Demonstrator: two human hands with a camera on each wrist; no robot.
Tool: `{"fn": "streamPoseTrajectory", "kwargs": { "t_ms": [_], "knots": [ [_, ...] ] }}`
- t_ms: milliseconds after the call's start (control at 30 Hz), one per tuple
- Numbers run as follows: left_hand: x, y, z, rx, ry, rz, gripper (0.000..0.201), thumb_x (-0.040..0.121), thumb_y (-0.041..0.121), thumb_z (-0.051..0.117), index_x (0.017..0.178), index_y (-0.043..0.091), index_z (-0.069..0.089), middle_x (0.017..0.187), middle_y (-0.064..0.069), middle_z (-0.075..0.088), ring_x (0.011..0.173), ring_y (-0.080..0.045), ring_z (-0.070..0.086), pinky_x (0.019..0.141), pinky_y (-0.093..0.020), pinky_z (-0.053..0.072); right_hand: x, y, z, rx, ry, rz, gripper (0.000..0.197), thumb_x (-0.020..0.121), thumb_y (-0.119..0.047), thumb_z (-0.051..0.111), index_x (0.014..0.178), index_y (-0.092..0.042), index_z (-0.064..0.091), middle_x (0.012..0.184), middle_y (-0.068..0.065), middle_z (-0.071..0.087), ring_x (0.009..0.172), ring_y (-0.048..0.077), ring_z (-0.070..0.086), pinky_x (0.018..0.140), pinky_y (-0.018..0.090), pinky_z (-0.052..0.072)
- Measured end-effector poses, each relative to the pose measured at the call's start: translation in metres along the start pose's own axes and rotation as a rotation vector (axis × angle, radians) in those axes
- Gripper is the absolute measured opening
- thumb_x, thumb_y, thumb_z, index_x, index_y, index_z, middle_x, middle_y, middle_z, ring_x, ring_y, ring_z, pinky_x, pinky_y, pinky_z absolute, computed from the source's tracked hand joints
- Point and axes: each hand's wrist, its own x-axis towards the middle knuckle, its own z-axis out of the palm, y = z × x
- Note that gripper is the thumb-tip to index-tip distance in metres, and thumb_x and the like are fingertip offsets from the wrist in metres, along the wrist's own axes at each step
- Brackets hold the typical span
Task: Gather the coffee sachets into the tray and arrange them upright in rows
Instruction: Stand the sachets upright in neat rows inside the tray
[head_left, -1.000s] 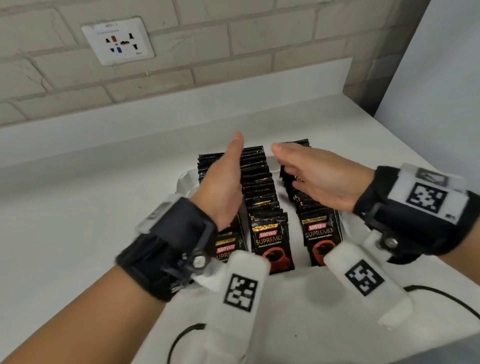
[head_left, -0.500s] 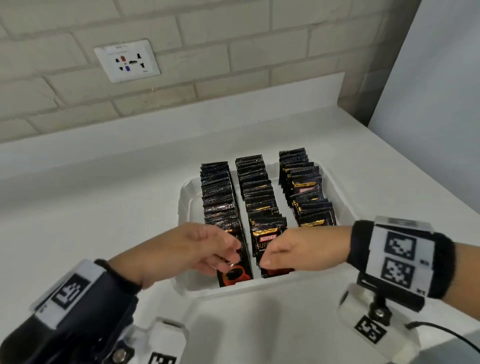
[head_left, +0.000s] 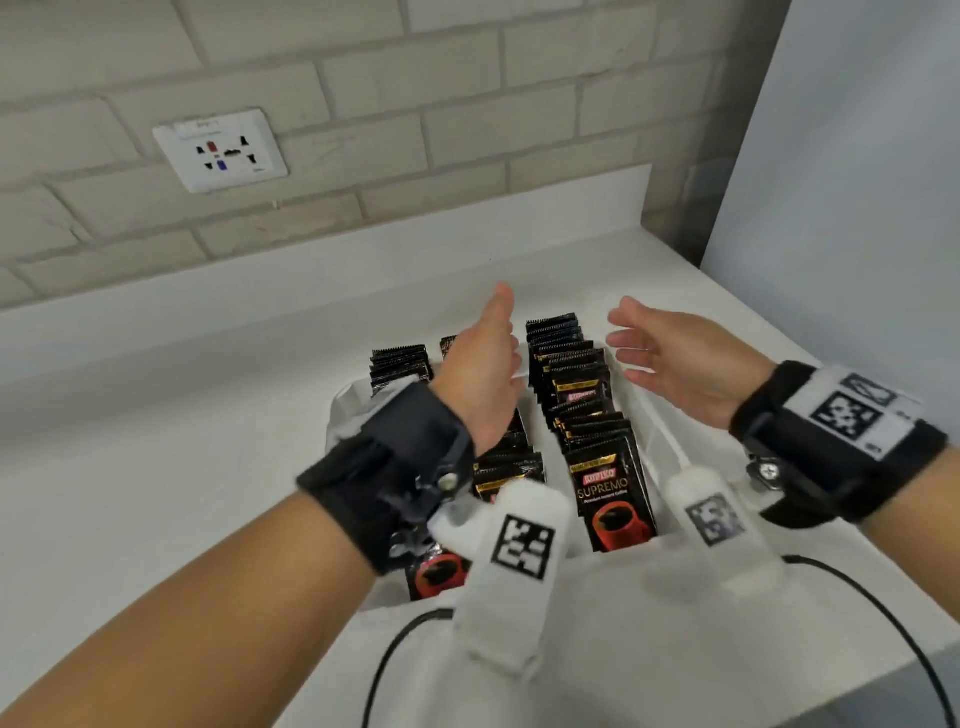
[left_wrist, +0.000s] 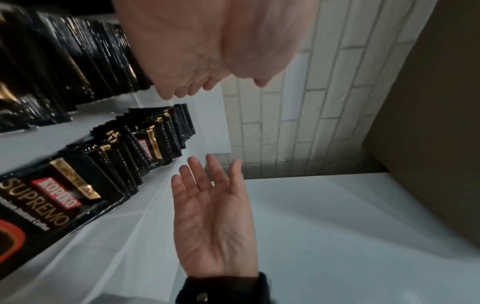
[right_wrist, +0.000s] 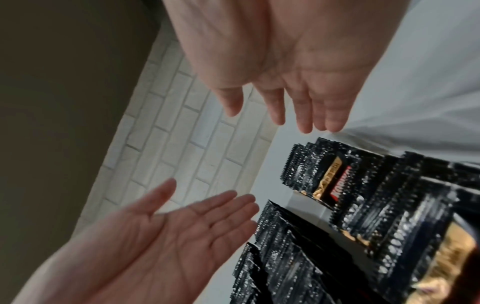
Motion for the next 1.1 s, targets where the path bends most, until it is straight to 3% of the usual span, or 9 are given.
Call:
{"fn": "streamPoseTrajectory", "kwargs": {
  "t_ms": [100, 233, 300, 333, 400, 567, 733, 967, 1100],
  "knots": [
    [0.009, 0.002, 0.018, 0.038, 0.087, 0.009, 0.064, 0.098, 0.047, 0.027, 0.145, 0.004, 0.02, 0.126, 0.0, 0.052, 0.066, 0.003, 0.056, 0.058, -0.011, 0.043, 0.004, 0.002, 0.009, -0.057, -0.012, 0.024, 0.052, 0.097, -0.038, 0.036, 0.14, -0.007, 0.033, 0.134, 0.007, 0.044, 0.125, 0.018, 0.04, 0.106, 0.03, 0.029],
    [0.017, -0.006, 0.029, 0.107, 0.184, -0.003, 0.049, 0.1, 0.045, 0.027, 0.135, 0.012, 0.037, 0.081, -0.001, 0.052, 0.037, 0.007, 0.052, 0.038, -0.007, 0.038, 0.007, 0.001, 0.015, -0.095, -0.022, -0.015, 0.042, 0.1, -0.033, 0.03, 0.13, -0.006, 0.041, 0.107, -0.004, 0.053, 0.106, 0.011, 0.047, 0.098, 0.024, 0.028],
    [0.023, -0.006, 0.033, 0.103, 0.186, -0.019, 0.063, 0.096, 0.056, 0.025, 0.131, 0.007, 0.043, 0.104, -0.011, 0.059, 0.079, -0.002, 0.066, 0.069, -0.013, 0.05, 0.011, 0.004, 0.015, -0.102, -0.019, -0.028, 0.035, 0.1, -0.031, 0.029, 0.122, -0.007, 0.044, 0.085, -0.011, 0.048, 0.08, 0.002, 0.047, 0.091, 0.022, 0.028],
    [0.029, -0.01, 0.033, 0.116, 0.188, -0.017, 0.081, 0.087, 0.067, 0.026, 0.138, 0.005, 0.038, 0.128, -0.015, 0.053, 0.109, -0.015, 0.06, 0.093, -0.025, 0.045, 0.013, 0.005, 0.015, -0.103, -0.02, -0.025, 0.031, 0.1, -0.031, 0.029, 0.116, -0.008, 0.045, 0.08, -0.013, 0.046, 0.073, -0.002, 0.045, 0.089, 0.021, 0.028],
    [0.054, -0.024, 0.03, 0.137, 0.172, 0.019, 0.111, 0.058, 0.081, 0.027, 0.139, 0.005, 0.036, 0.142, -0.017, 0.042, 0.128, -0.032, 0.043, 0.108, -0.044, 0.033, 0.017, 0.005, 0.016, -0.108, -0.031, -0.012, 0.027, 0.1, -0.031, 0.028, 0.103, -0.014, 0.049, 0.081, -0.013, 0.049, 0.074, -0.003, 0.047, 0.09, 0.021, 0.029],
    [0.09, -0.044, 0.033, 0.055, 0.2, 0.017, 0.126, 0.036, 0.081, 0.03, 0.137, 0.008, 0.042, 0.136, -0.015, 0.05, 0.124, -0.031, 0.048, 0.107, -0.045, 0.035, 0.029, 0.011, 0.017, -0.14, -0.091, -0.011, 0.038, 0.1, -0.037, 0.027, 0.101, -0.015, 0.059, 0.11, 0.008, 0.063, 0.1, 0.017, 0.059, 0.094, 0.031, 0.042],
    [0.078, -0.04, 0.041, 0.015, 0.188, 0.008, 0.083, 0.078, 0.066, 0.032, 0.128, 0.002, 0.049, 0.119, -0.02, 0.06, 0.108, -0.036, 0.059, 0.099, -0.048, 0.042, 0.042, 0.016, 0.015, -0.005, -0.084, 0.059, 0.038, 0.099, -0.041, 0.03, 0.085, -0.018, 0.057, 0.089, 0.001, 0.063, 0.083, 0.01, 0.06, 0.071, 0.021, 0.044],
    [0.082, -0.035, 0.039, -0.05, 0.252, -0.031, 0.083, 0.077, 0.069, 0.032, 0.125, 0.004, 0.054, 0.119, -0.019, 0.061, 0.108, -0.035, 0.059, 0.099, -0.048, 0.043, 0.051, 0.022, 0.02, 0.142, -0.111, 0.186, 0.048, 0.096, -0.05, 0.03, 0.102, -0.013, 0.058, 0.098, 0.007, 0.065, 0.084, 0.018, 0.063, 0.067, 0.029, 0.05],
    [0.077, -0.032, 0.035, -0.139, 0.222, -0.098, 0.058, 0.095, 0.055, 0.03, 0.082, 0.009, 0.063, 0.082, -0.013, 0.066, 0.081, -0.03, 0.064, 0.088, -0.044, 0.049, 0.054, 0.023, 0.023, 0.16, -0.13, 0.209, 0.054, 0.095, -0.054, 0.028, 0.109, -0.012, 0.059, 0.105, 0.011, 0.066, 0.089, 0.021, 0.065, 0.07, 0.033, 0.052]
  ]
}}
